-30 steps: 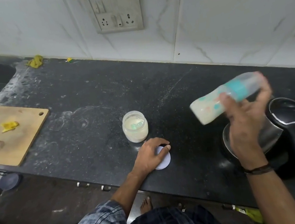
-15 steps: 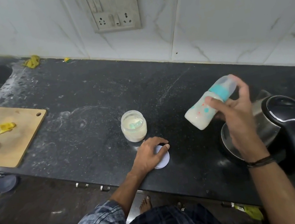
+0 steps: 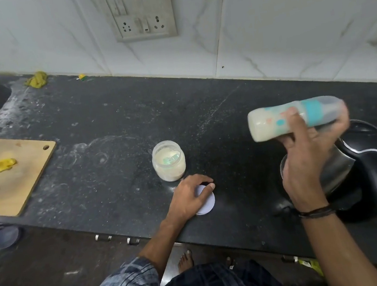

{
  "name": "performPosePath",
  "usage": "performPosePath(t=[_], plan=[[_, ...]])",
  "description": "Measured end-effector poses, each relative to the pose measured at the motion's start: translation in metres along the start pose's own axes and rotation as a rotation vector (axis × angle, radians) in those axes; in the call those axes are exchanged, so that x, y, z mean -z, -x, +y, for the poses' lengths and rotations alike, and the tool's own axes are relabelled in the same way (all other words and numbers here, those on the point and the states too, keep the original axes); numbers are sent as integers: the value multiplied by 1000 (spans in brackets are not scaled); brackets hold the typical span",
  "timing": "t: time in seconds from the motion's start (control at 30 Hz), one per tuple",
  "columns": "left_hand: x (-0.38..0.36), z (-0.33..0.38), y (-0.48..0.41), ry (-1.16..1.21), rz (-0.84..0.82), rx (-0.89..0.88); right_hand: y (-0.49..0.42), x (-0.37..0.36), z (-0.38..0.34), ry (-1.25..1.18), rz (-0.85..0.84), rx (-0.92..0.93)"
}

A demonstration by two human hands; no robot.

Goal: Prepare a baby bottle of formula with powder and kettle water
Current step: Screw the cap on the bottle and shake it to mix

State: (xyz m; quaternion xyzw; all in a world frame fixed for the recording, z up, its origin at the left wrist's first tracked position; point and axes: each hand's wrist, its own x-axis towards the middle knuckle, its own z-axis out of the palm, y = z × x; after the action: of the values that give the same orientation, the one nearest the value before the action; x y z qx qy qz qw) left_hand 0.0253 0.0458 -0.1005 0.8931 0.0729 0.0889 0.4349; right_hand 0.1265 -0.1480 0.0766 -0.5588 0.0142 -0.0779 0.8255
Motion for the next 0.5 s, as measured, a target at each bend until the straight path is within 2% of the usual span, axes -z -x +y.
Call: performPosePath(t=[0.1,0.13,0.23,0.27,0.37,0.4,0.5], plan=[[1,0,1,17,-4,-2,-2,4,4,186,-219,-100],[2,0,1,19,-11,1,-1,6,3,173,-197,-94],[1,1,1,9,-8,11,-3,7,0,18,20,-32],[1,1,0,7,-9,14,-4,7,1,28,23,-40],[0,0,2,20,-5,19,-3,6,7,193,-230,-138],[1,0,2,25,-11,22,0,5,5,183,-245,-137],[0,0,2,25,-16,25,3,0,-2,-21,-53,-56]])
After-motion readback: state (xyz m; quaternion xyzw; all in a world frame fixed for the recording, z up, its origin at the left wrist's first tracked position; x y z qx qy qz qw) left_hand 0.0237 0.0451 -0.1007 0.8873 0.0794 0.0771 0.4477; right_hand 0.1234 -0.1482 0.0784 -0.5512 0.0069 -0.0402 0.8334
